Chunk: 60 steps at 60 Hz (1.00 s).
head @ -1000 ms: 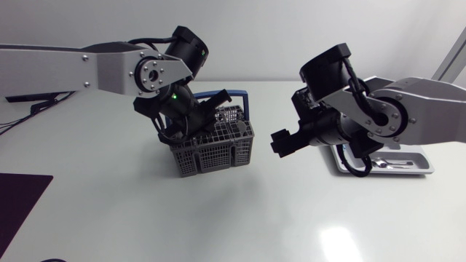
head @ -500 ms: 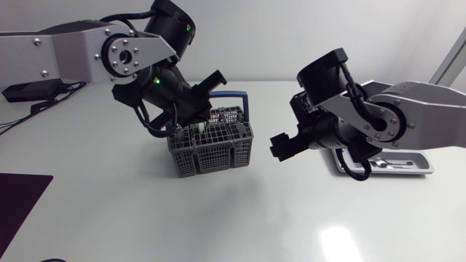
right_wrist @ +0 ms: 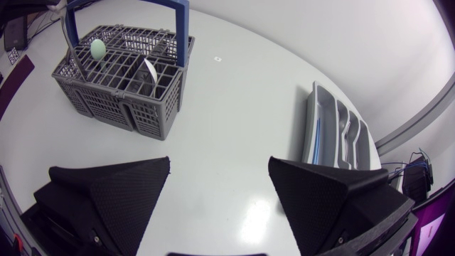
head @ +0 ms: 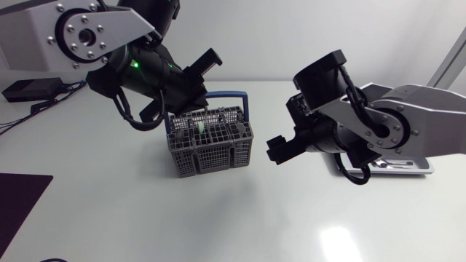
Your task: Unload the cutlery basket into the drawer organizer.
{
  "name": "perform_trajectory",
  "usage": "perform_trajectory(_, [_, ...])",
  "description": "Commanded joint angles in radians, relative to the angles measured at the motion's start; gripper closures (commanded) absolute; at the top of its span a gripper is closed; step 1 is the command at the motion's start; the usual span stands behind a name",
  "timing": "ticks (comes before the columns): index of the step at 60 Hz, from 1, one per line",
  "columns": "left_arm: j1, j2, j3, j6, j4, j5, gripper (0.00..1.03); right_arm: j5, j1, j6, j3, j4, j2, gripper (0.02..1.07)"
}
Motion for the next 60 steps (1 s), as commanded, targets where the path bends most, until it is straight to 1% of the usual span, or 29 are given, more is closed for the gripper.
perform_trajectory(1, [-0.011,-0.039,-0.019,-0.003,0.014,0.002,0.99,0.013,0.007,0.016,-0.024,0.010,-0.022,0.07])
perform_trajectory(8, [-0.019,-0.075,-0.045,-0.007,0.057,0.002,0.99,0.013,0.024,-0.004,-0.039,0.016,-0.067,0.07])
perform_trajectory(16, [-0.031,-0.087,-0.043,-0.018,0.060,0.021,0.99,0.011,0.059,-0.045,-0.098,0.110,-0.179,0.07])
perform_trajectory(21, [-0.037,-0.084,-0.042,-0.026,0.063,0.049,0.99,0.010,0.062,-0.050,-0.115,0.142,-0.208,0.07])
perform_trajectory(28, [-0.039,-0.076,-0.043,-0.043,0.063,0.088,0.99,-0.008,0.056,-0.046,-0.116,0.142,-0.205,0.07])
perform_trajectory(32, [-0.040,-0.070,-0.040,-0.050,0.063,0.110,0.99,-0.059,0.051,-0.048,-0.122,0.147,-0.215,0.07])
perform_trajectory(39, [-0.040,-0.052,-0.029,-0.069,0.063,0.171,0.99,-0.163,0.045,-0.063,-0.147,0.208,-0.242,0.07])
perform_trajectory(43, [-0.044,-0.046,-0.023,-0.076,0.061,0.197,0.99,-0.186,0.045,-0.062,-0.130,0.190,-0.232,0.07])
perform_trajectory(48, [-0.047,-0.033,-0.017,-0.099,0.058,0.237,0.99,-0.189,0.060,-0.068,-0.111,0.179,-0.223,0.07])
perform_trajectory(51, [-0.047,-0.018,-0.003,-0.119,0.042,0.274,0.99,-0.188,0.077,-0.109,-0.095,0.165,-0.219,0.07])
perform_trajectory(55, [-0.042,-0.003,0.012,-0.127,0.022,0.295,0.99,-0.189,0.097,-0.189,-0.067,0.101,-0.206,0.07])
perform_trajectory(60, [-0.039,0.013,0.026,-0.141,0.008,0.318,0.99,-0.194,0.100,-0.224,-0.050,0.095,-0.169,0.07])
